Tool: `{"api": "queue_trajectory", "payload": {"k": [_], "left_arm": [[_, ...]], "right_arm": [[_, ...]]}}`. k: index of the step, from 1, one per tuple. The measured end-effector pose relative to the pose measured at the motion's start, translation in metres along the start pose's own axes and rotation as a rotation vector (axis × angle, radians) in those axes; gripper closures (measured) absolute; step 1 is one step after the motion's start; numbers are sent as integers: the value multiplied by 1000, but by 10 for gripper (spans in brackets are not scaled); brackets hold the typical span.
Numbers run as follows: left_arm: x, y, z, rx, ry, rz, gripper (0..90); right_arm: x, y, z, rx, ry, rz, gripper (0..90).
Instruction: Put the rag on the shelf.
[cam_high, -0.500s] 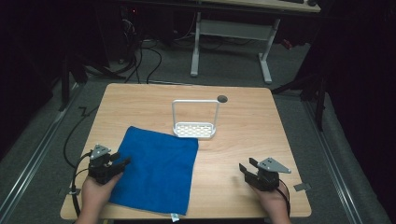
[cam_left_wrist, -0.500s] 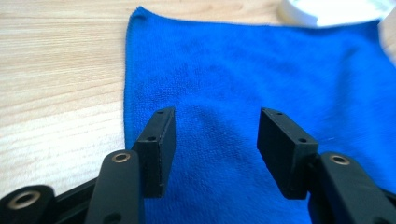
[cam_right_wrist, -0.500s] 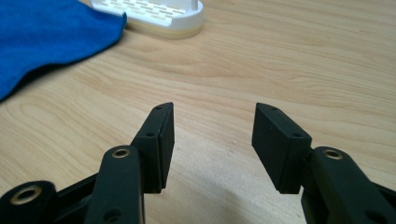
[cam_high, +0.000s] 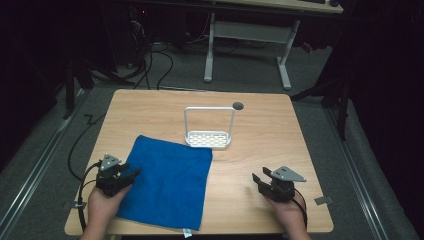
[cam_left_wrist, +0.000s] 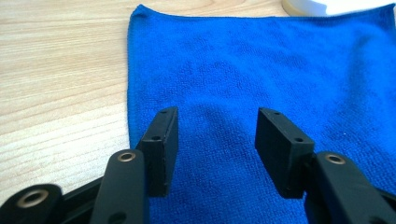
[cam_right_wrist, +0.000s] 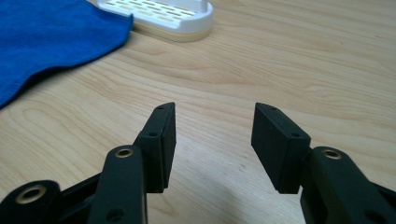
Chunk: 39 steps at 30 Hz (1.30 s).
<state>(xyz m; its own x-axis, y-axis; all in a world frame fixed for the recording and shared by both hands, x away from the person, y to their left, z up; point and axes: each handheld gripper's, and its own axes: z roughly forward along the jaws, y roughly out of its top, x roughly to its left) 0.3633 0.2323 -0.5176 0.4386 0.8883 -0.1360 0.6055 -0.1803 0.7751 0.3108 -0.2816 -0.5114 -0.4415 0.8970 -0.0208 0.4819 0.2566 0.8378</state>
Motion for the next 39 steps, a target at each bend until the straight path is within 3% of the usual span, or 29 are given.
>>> {"api": "queue_trajectory", "payload": {"k": [2, 7, 14, 15, 17, 19, 29, 32, 39], "left_arm": [[1, 0, 0, 1, -1, 1, 517], [2, -2, -4, 3, -13, 6, 606], [7, -7, -11, 36, -23, -2, 749], [9, -11, -13, 54, -28, -2, 788], [8, -14, -14, 66, -23, 8, 819], [7, -17, -17, 83, -18, 23, 851], [1, -28, -21, 123, -6, 60, 900], [-1, -31, -22, 111, 0, 68, 900], [-3, -34, -25, 106, 5, 70, 900]], "right_arm": [[2, 1, 0, -2, 6, -8, 523], [17, 6, 6, -1, 53, -50, 660], [36, 19, 14, -8, 132, -65, 770], [46, 23, 20, -10, 156, -98, 803], [50, 24, 22, -11, 165, -105, 818], [64, 29, 29, -16, 205, -125, 893], [106, 42, 53, 34, 317, -229, 900], [118, 46, 61, 51, 335, -278, 900], [133, 45, 75, 113, 375, -313, 900]]}}
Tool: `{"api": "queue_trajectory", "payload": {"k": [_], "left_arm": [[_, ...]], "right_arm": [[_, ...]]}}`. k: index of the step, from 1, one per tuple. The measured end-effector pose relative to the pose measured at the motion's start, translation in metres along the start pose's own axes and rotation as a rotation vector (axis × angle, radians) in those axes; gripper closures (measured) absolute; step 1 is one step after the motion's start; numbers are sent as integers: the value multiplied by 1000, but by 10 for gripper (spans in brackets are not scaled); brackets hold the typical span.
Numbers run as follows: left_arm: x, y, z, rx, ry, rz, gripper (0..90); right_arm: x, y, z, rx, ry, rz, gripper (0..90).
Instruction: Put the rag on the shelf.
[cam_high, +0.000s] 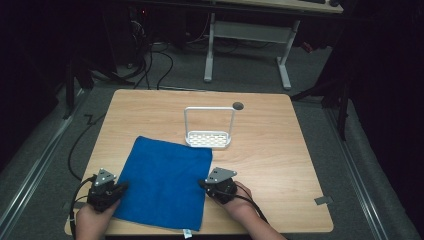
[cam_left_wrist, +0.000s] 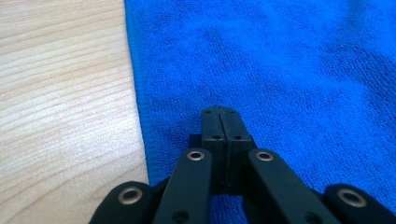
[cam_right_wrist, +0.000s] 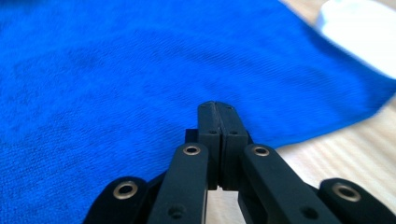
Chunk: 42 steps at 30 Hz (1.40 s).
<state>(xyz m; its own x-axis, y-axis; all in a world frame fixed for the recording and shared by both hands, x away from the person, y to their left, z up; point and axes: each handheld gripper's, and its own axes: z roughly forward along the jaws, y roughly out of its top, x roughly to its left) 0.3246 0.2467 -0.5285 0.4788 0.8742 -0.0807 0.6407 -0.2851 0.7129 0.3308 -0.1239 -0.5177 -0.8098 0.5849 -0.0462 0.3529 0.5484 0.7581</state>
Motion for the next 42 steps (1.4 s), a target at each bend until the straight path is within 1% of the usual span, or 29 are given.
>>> {"api": "queue_trajectory", "payload": {"k": [2, 3, 4, 5, 6, 9, 11, 12, 14, 16, 18, 19, 20, 21, 22, 23, 24, 26, 27, 28, 30, 33, 36, 37, 38, 42], "left_arm": [[-1, -1, 0, 1, -3, -4, 900], [-2, -1, -1, 2, -5, -2, 900], [-2, -1, -1, 2, -6, -2, 900], [-2, -1, -1, 2, -6, -2, 900], [-3, -2, -1, 1, -9, 3, 900], [-5, -3, -2, 1, -18, 6, 900], [-9, -4, -3, 5, -40, 17, 900], [-9, -4, -3, 5, -40, 17, 900], [-18, -3, -3, 24, -70, 48, 900], [-25, -2, -3, 39, -83, 68, 900], [-32, -1, -1, 42, -97, 93, 899], [-32, -1, -1, 42, -97, 93, 899], [-40, 0, 0, 47, -117, 115, 899], [-44, 1, 1, 48, -126, 127, 899], [-44, 1, 1, 48, -126, 127, 899], [-50, 1, 2, 52, -139, 142, 899], [-55, 2, 3, 54, -156, 154, 898], [-62, 4, 5, 58, -182, 163, 897], [-62, 4, 5, 58, -182, 163, 897], [-68, 6, 8, 64, -209, 181, 895], [-75, 8, 11, 66, -235, 199, 895], [-86, 15, 19, 74, -268, 237, 893], [-94, 21, 27, 70, -301, 262, 889], [-94, 21, 27, 70, -301, 262, 889], [-100, 25, 32, 71, -323, 275, 888], [-111, 28, 36, 72, -356, 310, 881]], "right_arm": [[2, 0, 5, 19, 9, -15, 900], [3, -1, 7, 30, 11, -14, 900], [4, -2, 9, 48, 6, -24, 900], [4, -2, 9, 48, 6, -24, 900], [3, -4, 12, 63, -1, -38, 900], [2, -5, 10, 71, -4, -26, 900], [0, -8, 6, 72, -9, -19, 900], [0, -8, 6, 72, -9, -19, 900], [-3, -13, 1, 74, -18, -7, 900], [-5, -17, -4, 76, -27, 0, 900], [-7, -21, -9, 75, -35, 14, 900], [-9, -24, -12, 74, -37, 21, 900], [-10, -27, -15, 75, -44, 36, 900], [-11, -29, -18, 77, -48, 40, 900], [-11, -29, -18, 77, -48, 40, 900], [-12, -31, -20, 76, -55, 48, 900], [-14, -37, -27, 77, -69, 61, 900], [-17, -41, -32, 75, -82, 75, 900], [-17, -41, -32, 75, -82, 75, 900], [-19, -47, -39, 79, -102, 94, 900], [-21, -52, -44, 76, -117, 105, 900], [-26, -61, -55, 80, -146, 132, 900], [-31, -70, -65, 84, -176, 163, 900], [-31, -70, -65, 84, -176, 163, 900], [-36, -76, -73, 86, -200, 186, 900], [-46, -85, -83, 89, -238, 223, 900]]}}
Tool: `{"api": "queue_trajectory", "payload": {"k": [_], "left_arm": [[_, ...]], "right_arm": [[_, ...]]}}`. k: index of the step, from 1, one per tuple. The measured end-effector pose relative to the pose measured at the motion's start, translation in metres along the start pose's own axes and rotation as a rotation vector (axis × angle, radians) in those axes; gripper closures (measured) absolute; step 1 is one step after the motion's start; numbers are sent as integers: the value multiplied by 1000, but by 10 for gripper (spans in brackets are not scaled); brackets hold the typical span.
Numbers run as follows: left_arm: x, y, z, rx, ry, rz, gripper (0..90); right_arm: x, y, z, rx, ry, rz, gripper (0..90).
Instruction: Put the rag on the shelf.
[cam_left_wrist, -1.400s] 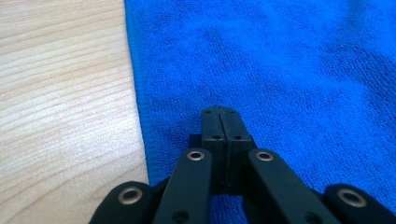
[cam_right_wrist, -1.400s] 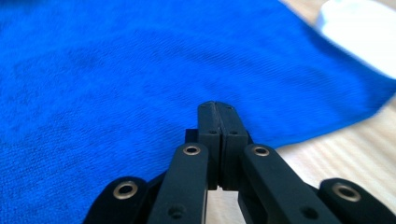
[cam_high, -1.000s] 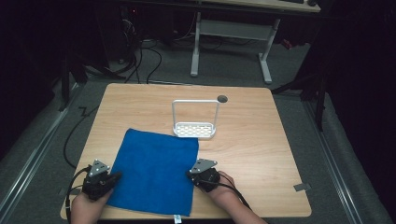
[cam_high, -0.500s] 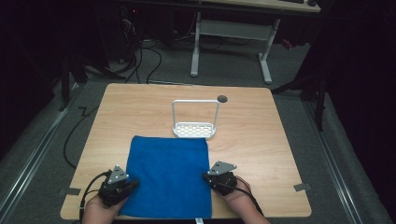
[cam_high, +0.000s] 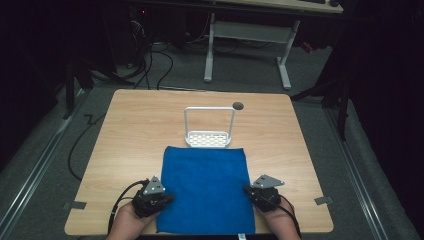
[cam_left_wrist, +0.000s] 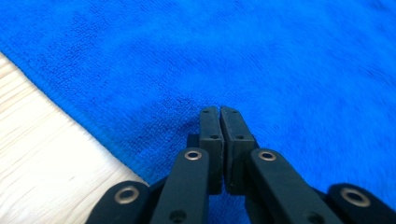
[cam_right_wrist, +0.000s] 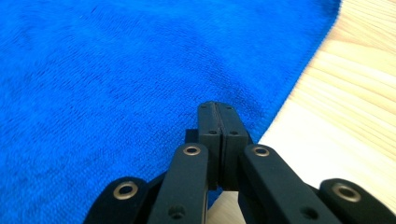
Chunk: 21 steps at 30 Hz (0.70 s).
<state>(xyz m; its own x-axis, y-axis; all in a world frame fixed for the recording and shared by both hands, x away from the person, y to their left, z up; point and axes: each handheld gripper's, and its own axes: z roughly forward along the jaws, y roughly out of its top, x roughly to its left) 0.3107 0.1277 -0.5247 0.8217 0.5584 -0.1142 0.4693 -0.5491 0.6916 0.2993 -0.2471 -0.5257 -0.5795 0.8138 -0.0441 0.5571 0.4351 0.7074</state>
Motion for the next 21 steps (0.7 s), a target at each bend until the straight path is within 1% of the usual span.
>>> {"api": "queue_trajectory", "payload": {"k": [1, 2, 4, 6, 10, 13, 14, 15, 17, 18, 19, 20, 21], "left_arm": [[0, 0, 0, 0, 0, 0, 881], [-3, 1, 1, 0, -5, 9, 880], [-4, 1, 2, -2, -4, 14, 877], [-4, 0, 2, -8, -6, 10, 871], [-6, -2, 1, -21, 2, 9, 865], [-7, -3, 1, -24, 8, 8, 861], [-7, -4, 1, -30, 7, 2, 849], [-7, -4, 1, -32, -4, -9, 837], [-5, -5, 0, -53, -17, -48, 784], [-4, -6, -2, -69, -2, -60, 770], [-1, -6, -5, -93, 23, -68, 765], [1, -6, -7, -107, 38, -74, 753], [4, -6, -10, -130, 61, -89, 741]], "right_arm": [[0, 0, 0, 0, 0, 0, 900], [-7, -3, -2, -1, -5, 26, 900], [-11, -3, -3, -1, -12, 35, 900], [-13, -3, -3, 1, -8, 43, 900], [-12, -1, -2, 8, -13, 27, 900], [-12, 0, -1, 12, -11, 25, 900], [-13, 2, 0, 14, -8, 20, 899], [-12, 2, 1, 13, -10, 21, 891], [-12, 4, 1, -5, -4, 16, 870], [-11, 5, 2, -14, 0, 18, 862], [-11, 6, 2, -23, 3, 18, 858], [-10, 7, 2, -31, 4, 13, 852], [-9, 8, 2, -34, 5, 10, 847]]}}
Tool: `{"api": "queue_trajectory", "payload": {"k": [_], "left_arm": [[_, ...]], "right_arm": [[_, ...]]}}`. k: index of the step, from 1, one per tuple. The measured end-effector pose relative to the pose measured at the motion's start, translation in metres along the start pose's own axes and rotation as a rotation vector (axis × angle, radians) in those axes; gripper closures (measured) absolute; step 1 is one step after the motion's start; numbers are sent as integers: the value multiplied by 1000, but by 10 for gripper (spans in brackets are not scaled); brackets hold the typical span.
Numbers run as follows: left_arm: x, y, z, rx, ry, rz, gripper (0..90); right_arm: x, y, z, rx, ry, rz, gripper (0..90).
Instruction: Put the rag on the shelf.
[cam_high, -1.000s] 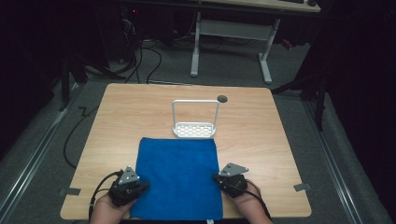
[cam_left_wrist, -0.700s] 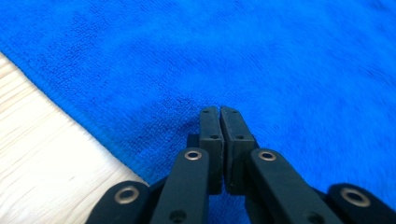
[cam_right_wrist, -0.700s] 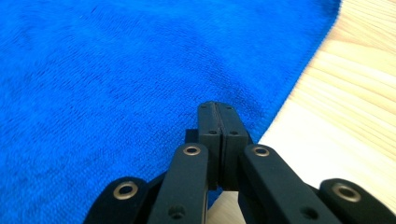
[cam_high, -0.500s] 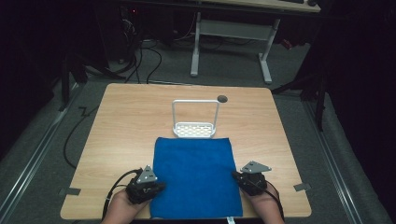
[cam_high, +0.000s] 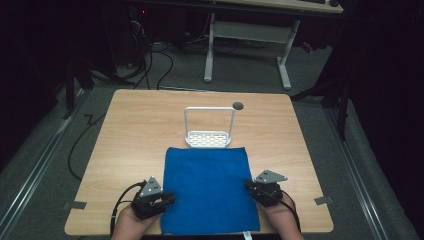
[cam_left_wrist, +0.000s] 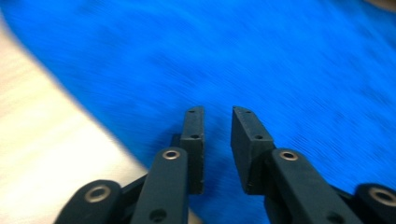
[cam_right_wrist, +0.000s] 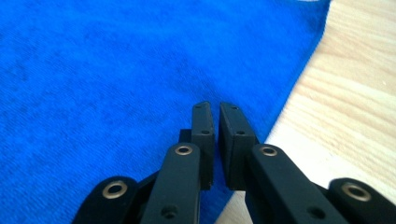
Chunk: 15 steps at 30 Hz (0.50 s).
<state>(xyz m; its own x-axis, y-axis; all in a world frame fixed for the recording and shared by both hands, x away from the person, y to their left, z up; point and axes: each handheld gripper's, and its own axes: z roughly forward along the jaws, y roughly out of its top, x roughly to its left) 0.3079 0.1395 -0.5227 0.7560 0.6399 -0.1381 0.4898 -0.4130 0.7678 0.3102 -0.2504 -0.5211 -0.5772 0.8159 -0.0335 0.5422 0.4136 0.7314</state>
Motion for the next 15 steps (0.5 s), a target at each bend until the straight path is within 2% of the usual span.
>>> {"api": "queue_trajectory", "payload": {"k": [4, 5, 6, 7, 11, 15], "left_arm": [[19, 3, -6, -74, 87, -57, 697], [24, 4, -5, -77, 102, -69, 681], [24, 4, -5, -77, 102, -69, 674], [34, 7, 0, -76, 138, -87, 666], [53, 13, 11, -56, 190, -127, 656], [63, 24, 20, -62, 221, -127, 670]], "right_arm": [[2, 1, 1, -11, 1, -12, 838], [2, 1, 0, -15, 2, -12, 833], [2, 1, 0, -15, 2, -12, 833], [2, 2, 0, -16, 1, -15, 827], [1, 1, 0, -14, 5, -16, 823], [-1, 2, -2, -22, 10, -15, 818]]}}
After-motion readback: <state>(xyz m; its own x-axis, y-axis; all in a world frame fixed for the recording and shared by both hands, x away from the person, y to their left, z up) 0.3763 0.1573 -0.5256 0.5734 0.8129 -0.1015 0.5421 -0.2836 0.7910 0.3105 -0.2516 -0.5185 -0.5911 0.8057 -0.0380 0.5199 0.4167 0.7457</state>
